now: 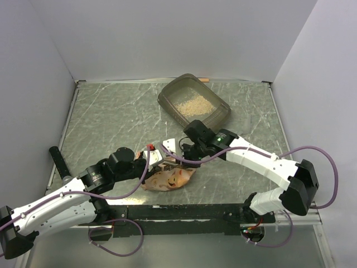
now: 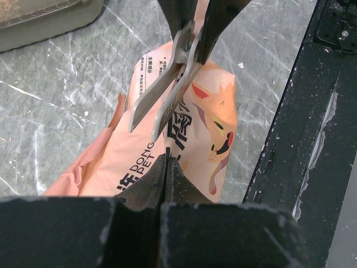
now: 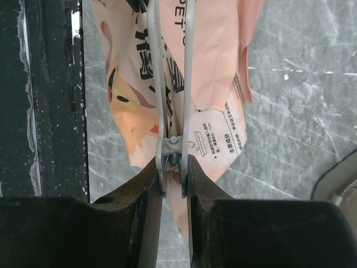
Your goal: Fill the litter box with clean litter
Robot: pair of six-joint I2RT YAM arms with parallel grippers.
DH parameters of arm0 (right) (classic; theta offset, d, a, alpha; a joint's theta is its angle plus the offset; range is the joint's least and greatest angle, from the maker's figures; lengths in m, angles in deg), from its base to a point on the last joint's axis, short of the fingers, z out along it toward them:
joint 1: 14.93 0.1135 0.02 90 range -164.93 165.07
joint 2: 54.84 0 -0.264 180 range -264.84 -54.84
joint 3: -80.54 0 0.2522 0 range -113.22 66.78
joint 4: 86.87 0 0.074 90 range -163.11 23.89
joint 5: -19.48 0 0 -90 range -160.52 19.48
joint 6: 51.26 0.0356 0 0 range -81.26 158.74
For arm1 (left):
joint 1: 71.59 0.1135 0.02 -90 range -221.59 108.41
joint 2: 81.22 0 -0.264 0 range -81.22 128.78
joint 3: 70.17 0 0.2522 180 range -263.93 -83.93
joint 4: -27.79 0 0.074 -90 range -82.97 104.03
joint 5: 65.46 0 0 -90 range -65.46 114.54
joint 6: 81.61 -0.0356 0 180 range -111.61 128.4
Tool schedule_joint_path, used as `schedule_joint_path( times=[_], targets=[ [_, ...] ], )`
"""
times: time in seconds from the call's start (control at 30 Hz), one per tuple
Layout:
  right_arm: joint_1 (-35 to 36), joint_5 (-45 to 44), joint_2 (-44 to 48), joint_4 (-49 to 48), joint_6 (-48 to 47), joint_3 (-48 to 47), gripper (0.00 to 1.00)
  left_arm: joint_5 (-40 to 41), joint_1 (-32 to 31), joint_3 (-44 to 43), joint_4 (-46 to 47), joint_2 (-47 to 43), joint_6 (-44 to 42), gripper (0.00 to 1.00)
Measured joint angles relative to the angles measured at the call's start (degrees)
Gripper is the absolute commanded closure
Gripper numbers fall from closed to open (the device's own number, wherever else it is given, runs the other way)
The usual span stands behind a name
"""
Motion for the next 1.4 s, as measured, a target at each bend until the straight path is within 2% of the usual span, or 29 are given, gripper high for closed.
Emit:
schedule_joint_path(
  times=[0.13, 0.2, 0.23, 0.3, 0.37, 0.5, 0.53, 0.57, 0.7, 0.8, 0.83, 0.97, 1.1, 1.13, 1.17, 1.2, 1.27, 1.3, 1.33, 1.4],
  targets=[
    [0.3, -0.7, -1.6, -0.2, 0.5, -0.2, 0.98, 0.2, 0.0, 0.0, 0.0, 0.0, 0.0, 0.99],
    [0.5, -1.1, -1.9, -0.2, 0.8, -0.2, 0.89, 0.3, 0.0, 0.0, 0.0, 0.0, 0.0, 0.99],
    [0.5, -1.2, -1.9, -0.2, 1.0, -0.3, 0.78, 0.4, 0.0, 0.0, 0.0, 0.0, 0.0, 0.99],
    [0.6, -1.4, -1.8, -0.2, 1.2, -0.3, 0.72, 0.5, 0.0, 0.0, 0.0, 0.0, 0.0, 0.99],
    [0.7, -1.7, -1.7, -0.3, 1.6, -0.3, 0.56, 0.6, 0.0, 0.0, 0.0, 0.0, 0.0, 0.99],
    [0.7, -3.7, -0.8, -0.2, 3.2, 0.8, 0.38, 0.6, 0.0, 0.0, 0.2, 0.0, 0.0, 0.99],
    [0.7, -3.9, -0.5, -0.3, 3.5, 1.2, 0.06, 0.6, 0.0, 0.0, 0.3, 0.0, 0.0, 0.99],
    [0.7, -4.3, 0.0, -0.3, 3.8, 1.5, 0.01, 0.6, 0.0, 0.0, 0.3, 0.0, 0.0, 0.99],
    [-0.1, -7.8, 3.4, 0.9, 5.0, 2.3, 0.00, 1.0, 0.0, 0.0, 0.2, 0.0, 0.0, 0.99],
    [-0.7, -9.8, 7.2, 0.8, 6.1, 2.3, 0.00, 1.4, 0.0, 0.0, 0.2, 0.0, 0.0, 0.94],
    [-0.8, -10.4, 9.0, 0.6, 6.8, 2.3, 0.00, 1.7, 0.0, 0.0, 0.2, 0.0, 0.0, 0.88],
    [-1.0, -14.0, 13.3, -0.1, 11.3, 0.5, 0.00, 3.2, 0.0, -1.1, -1.4, 0.0, -0.1, 0.73],
    [-2.1, -21.7, 11.8, 1.1, 19.6, -6.1, 0.00, 4.8, 0.0, -7.2, -5.9, 1.2, -0.2, 0.55],
    [-2.7, -22.6, 10.9, 1.9, 21.2, -8.0, 0.00, 5.2, 0.0, -9.2, -6.6, 1.5, -0.2, 0.45],
    [-3.2, -23.5, 9.8, 2.0, 23.4, -10.1, 0.00, 5.7, 0.0, -11.6, -7.4, 1.9, -0.2, 0.40],
    [-3.5, -24.2, 9.4, 1.9, 25.4, -11.1, 0.00, 6.3, 0.0, -13.6, -7.7, 2.1, -0.2, 0.31],
    [-3.8, -26.1, 9.5, 1.8, 29.5, -11.2, 0.00, 7.3, 0.0, -17.7, -8.5, 2.2, 0.1, 0.23],
    [-3.8, -26.8, 9.6, 1.9, 31.2, -11.2, 0.00, 7.7, 0.0, -19.1, -8.5, 2.3, -0.1, 0.09],
    [-3.8, -27.6, 9.7, 1.9, 33.4, -11.2, 0.00, 8.3, 0.0, -20.3, -8.6, 2.3, -0.2, 0.01],
    [-3.8, -29.7, 10.0, 1.9, 37.7, -11.2, 0.00, 10.1, 0.0, -22.8, -8.5, 2.9, 0.2, 0.03]
  ],
)
